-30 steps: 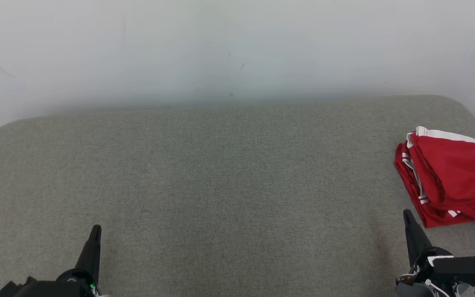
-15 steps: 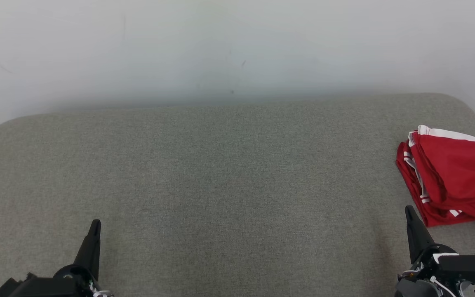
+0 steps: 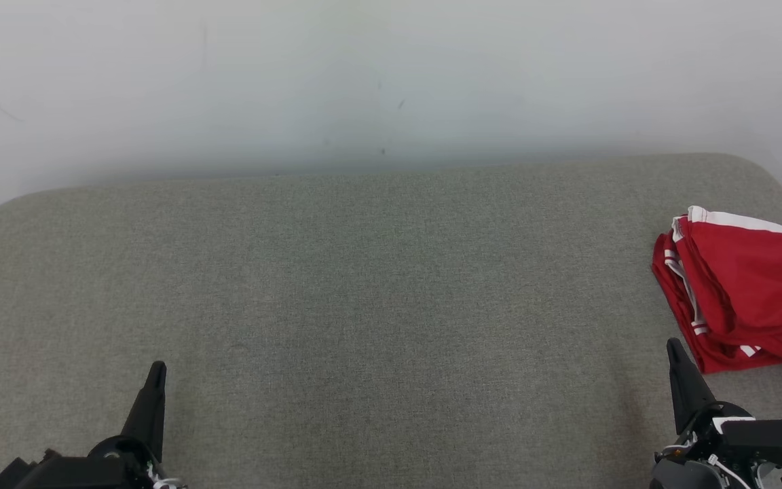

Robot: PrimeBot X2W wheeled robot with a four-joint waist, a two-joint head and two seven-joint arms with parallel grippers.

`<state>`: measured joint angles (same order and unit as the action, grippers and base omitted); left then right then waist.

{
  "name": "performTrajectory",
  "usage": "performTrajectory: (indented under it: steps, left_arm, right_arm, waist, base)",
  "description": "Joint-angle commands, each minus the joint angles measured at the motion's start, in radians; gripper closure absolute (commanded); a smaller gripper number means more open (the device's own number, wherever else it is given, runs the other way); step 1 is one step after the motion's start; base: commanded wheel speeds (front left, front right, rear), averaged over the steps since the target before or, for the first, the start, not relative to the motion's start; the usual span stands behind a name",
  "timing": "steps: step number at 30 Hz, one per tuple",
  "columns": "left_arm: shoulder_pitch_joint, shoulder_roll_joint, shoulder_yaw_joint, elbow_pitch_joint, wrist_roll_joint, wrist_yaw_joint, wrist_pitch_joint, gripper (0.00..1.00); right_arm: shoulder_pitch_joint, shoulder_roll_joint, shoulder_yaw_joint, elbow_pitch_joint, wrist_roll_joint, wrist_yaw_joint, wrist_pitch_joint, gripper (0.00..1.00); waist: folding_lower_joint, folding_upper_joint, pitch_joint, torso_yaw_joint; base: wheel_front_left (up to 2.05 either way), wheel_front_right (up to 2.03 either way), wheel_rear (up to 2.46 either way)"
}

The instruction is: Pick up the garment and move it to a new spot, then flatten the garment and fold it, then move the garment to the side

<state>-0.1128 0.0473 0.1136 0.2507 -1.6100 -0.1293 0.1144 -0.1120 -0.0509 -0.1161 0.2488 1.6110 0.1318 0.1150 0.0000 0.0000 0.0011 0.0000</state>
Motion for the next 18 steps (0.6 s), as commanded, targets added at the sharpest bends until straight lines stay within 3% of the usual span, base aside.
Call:
performTrajectory:
  steps: [1,18]
  left_arm:
    - [-0.004,0.006,0.003,-0.003,-0.004,-0.003,0.004,1.00]
    - [-0.004,0.006,0.003,-0.003,-0.004,-0.003,0.004,1.00]
  right_arm:
    - [-0.004,0.002,-0.002,-0.002,0.001,-0.002,0.003,1.00]
    - [-0.004,0.002,-0.001,-0.002,0.002,-0.002,0.003,1.00]
  waist:
    - [0.0000,0.0000,0.000,0.000]
    - [0.0000,0.0000,0.000,0.000]
  base:
    - [0.00,0.00,0.00]
    - [0.00,0.00,0.00]
